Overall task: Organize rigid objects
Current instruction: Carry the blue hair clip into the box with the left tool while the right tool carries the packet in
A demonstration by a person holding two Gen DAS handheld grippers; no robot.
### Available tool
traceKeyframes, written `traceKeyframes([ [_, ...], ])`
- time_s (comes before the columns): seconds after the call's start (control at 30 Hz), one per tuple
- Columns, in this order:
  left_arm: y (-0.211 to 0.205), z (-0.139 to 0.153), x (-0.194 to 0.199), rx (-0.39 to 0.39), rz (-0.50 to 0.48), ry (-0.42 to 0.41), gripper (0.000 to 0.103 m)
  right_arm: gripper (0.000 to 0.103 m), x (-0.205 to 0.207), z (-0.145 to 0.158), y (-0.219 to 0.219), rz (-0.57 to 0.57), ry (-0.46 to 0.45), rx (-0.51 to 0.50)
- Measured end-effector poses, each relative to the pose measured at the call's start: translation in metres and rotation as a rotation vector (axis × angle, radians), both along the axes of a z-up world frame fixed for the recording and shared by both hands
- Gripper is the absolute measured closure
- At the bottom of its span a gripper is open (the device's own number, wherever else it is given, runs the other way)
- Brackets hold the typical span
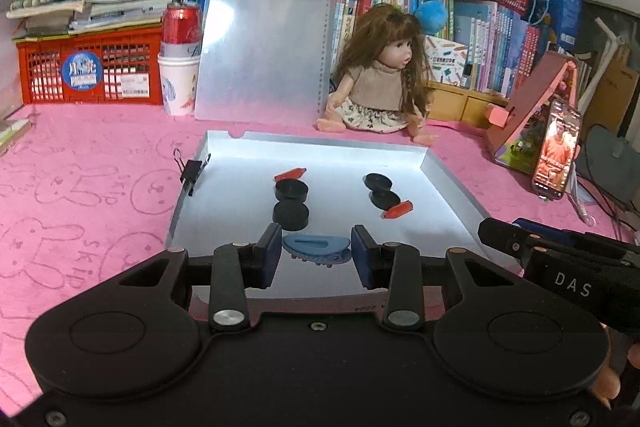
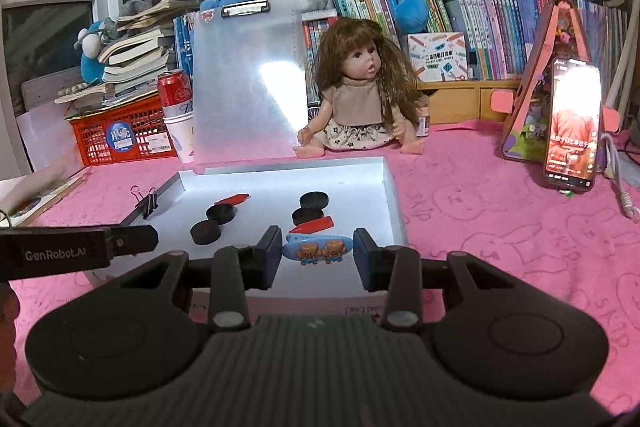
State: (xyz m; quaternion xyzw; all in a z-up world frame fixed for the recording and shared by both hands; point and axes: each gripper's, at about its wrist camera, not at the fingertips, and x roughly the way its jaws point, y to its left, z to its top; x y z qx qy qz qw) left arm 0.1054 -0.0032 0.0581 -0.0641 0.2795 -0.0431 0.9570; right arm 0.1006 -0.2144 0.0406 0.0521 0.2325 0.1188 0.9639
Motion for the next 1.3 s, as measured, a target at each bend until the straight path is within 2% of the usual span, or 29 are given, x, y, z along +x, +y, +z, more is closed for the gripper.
traceKeyframes([
  [0.6,0.004,-0.029,0.047,-0.003,0.023,0.077,0.067,0.059,0.052,-0.020,0.012,-0.016,0.107,0.009],
  [1.3,0.004,-0.046,0.068,0.015,0.016,0.104,0.067,0.059,0.076,-0.037,0.021,-0.011,0.141,-0.034],
])
